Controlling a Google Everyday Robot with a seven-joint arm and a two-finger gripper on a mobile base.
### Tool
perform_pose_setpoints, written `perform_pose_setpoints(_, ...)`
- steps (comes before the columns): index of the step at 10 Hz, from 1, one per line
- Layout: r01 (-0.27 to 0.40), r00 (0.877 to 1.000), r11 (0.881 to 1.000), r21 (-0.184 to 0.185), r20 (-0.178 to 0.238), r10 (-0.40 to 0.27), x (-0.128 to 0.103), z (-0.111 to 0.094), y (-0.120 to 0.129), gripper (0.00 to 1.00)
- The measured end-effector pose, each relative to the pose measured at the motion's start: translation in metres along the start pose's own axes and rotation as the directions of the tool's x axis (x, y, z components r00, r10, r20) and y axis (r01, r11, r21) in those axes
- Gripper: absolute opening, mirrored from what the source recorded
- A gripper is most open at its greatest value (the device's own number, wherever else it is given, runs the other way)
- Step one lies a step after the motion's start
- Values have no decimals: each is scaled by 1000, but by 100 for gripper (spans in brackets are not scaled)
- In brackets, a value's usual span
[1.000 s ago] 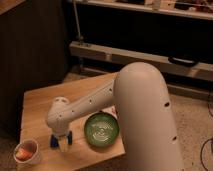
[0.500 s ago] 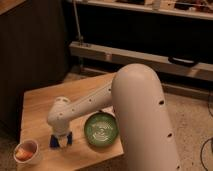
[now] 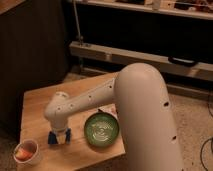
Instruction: Place the white sponge in the ceramic bowl
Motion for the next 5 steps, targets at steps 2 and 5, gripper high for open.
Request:
perform_pose_setpoints(2,11,1000,1000,24,-21,-10,-1,-40,-20,0)
perform_pose_setpoints(5,-27,997,999,40,-68,30,31,-78,-39,0)
